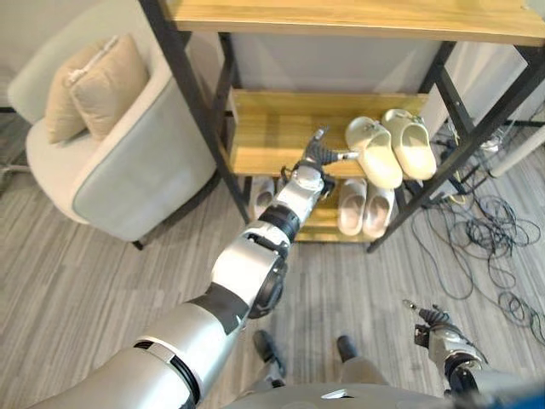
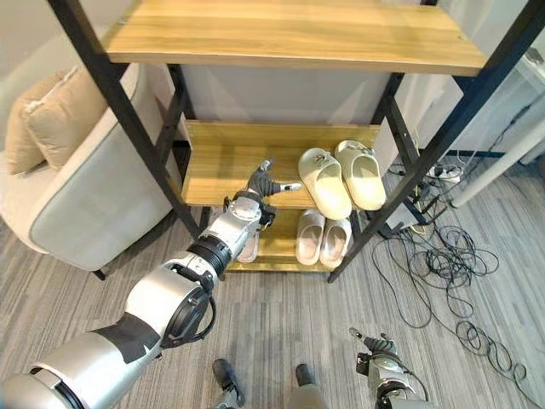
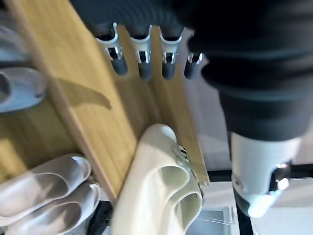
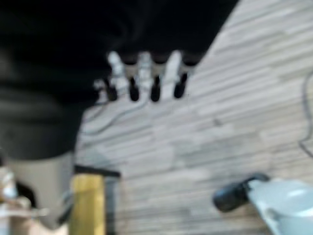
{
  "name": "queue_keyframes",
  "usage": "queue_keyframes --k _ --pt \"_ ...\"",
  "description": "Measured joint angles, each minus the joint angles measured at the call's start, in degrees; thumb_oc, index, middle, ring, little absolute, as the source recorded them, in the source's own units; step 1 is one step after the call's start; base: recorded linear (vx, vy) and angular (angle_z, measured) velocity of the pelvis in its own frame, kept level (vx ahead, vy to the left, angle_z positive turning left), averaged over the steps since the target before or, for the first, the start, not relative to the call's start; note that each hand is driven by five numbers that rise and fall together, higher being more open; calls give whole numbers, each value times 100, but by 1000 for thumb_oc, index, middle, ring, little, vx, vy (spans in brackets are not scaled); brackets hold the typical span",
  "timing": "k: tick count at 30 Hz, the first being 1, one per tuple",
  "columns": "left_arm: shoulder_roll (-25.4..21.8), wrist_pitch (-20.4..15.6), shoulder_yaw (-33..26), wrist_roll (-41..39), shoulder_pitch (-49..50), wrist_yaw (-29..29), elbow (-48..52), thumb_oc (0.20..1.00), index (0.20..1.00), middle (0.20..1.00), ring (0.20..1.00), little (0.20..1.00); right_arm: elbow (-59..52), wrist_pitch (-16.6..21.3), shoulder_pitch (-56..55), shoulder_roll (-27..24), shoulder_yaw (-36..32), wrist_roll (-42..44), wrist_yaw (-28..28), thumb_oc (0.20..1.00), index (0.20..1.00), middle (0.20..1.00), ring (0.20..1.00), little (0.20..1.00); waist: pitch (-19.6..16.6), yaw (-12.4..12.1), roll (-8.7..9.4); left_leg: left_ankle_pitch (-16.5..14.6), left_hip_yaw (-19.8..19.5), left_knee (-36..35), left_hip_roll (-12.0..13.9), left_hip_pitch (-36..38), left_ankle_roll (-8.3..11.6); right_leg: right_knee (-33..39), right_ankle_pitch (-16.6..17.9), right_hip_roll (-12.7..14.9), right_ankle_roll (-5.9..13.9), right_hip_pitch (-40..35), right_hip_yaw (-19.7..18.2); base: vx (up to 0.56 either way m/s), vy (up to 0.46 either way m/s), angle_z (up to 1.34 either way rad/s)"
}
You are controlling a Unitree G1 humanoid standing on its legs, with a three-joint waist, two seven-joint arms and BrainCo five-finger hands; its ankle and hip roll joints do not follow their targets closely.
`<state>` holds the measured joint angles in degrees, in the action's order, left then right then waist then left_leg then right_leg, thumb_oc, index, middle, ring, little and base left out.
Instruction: Arrange the slippers neatly on the shoe rack.
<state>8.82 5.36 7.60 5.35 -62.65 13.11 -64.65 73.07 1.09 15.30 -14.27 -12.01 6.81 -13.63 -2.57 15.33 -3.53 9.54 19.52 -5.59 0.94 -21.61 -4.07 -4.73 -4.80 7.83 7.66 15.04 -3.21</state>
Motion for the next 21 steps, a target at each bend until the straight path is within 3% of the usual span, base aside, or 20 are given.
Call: queue_keyframes --k 5,10,12,14,16,17,18,19,21 --pt "-126 153 1156 502 1157 -778 1055 1000 1000 1000 1000 1000 -247 22 -130 -19 -209 84 -122 1000 1000 1000 1000 1000 -50 -92 -32 26 -168 3 10 183 34 168 57 -27 -24 -357 199 -69 1 17" --pt "-135 445 2292 1220 2946 -1819 3001 1000 1000 1000 1000 1000 -683 43 -424 -24 -328 83 -240 1000 1000 1000 1000 1000 -65 -395 -42 17 -281 3 -21 551 46 250 53 -4 -24 -804 267 -46 -6 9" --pt "-391 573 2627 1466 3468 -2211 3729 1000 1000 1000 1000 1000 -837 47 -460 -14 -331 81 -253 1000 1000 1000 1000 1000 -68 -411 -46 5 -278 0 -22 697 64 374 47 -1 -33 -1007 270 -23 -9 3" --pt "-639 647 2678 1719 3691 -2448 3935 1000 1000 1000 1000 1000 -922 45 -509 -27 -337 77 -279 1000 1000 1000 1000 1000 -122 -534 -87 -27 -272 0 16 774 112 425 42 -41 -85 -1109 287 -10 -17 -1" --pt "-1042 721 2754 2134 3852 -2597 4105 1000 1000 1000 1000 1000 -922 33 -612 -18 -387 73 -305 1000 1000 1000 1000 1000 -198 -573 2 -150 -214 55 3 778 295 646 84 44 -270 -1156 356 11 -28 6" --pt "-1214 783 2707 2280 3861 -2630 4083 1000 1000 1000 1000 1000 -924 20 -627 -18 -424 72 -301 1000 1000 1000 1000 1000 -213 -592 48 -172 -207 419 -7 672 229 681 100 107 -274 -1182 414 21 -41 0" --pt "-1381 923 2622 2516 3915 -2647 4039 1000 1000 1000 1000 1000 -927 -23 -655 -39 -455 70 -318 1000 1000 1000 1000 1000 -194 -670 86 -656 -218 1120 47 616 42 673 109 121 -250 -1252 384 12 -30 -6" --pt "-1476 1043 2461 2681 4020 -2639 3950 1000 1000 1000 1000 1000 -926 -80 -721 -29 -451 58 -333 1000 1000 1000 1000 1000 -235 -688 79 -775 -292 956 35 765 132 678 152 82 -167 -1356 318 15 -38 -11" --pt "-1620 1122 2337 2757 4089 -2573 3887 1000 1000 1000 1000 1000 -927 -124 -774 27 -444 13 -334 1000 1000 1000 1000 1000 -287 -725 139 -624 -344 672 -22 912 167 675 165 85 -153 -1380 314 8 -11 4"
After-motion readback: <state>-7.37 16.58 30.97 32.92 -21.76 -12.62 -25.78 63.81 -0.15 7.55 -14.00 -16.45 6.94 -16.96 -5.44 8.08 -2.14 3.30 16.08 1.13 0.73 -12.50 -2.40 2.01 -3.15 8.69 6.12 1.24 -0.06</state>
